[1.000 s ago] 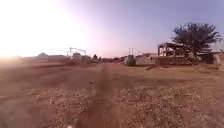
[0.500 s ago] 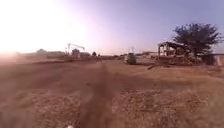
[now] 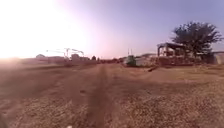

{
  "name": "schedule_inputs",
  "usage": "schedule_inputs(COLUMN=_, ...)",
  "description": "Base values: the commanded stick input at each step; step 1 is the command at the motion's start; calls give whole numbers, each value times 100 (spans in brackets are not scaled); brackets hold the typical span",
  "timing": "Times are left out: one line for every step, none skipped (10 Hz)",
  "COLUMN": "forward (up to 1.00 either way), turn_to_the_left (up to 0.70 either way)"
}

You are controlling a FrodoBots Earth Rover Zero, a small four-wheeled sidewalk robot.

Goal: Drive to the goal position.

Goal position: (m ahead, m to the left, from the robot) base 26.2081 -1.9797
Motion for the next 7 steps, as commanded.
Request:
schedule_inputs(forward=69, turn_to_the_left=0)
schedule_inputs(forward=69, turn_to_the_left=0)
schedule_inputs(forward=69, turn_to_the_left=0)
schedule_inputs(forward=69, turn_to_the_left=0)
schedule_inputs(forward=69, turn_to_the_left=0)
schedule_inputs(forward=69, turn_to_the_left=0)
schedule_inputs(forward=69, turn_to_the_left=0)
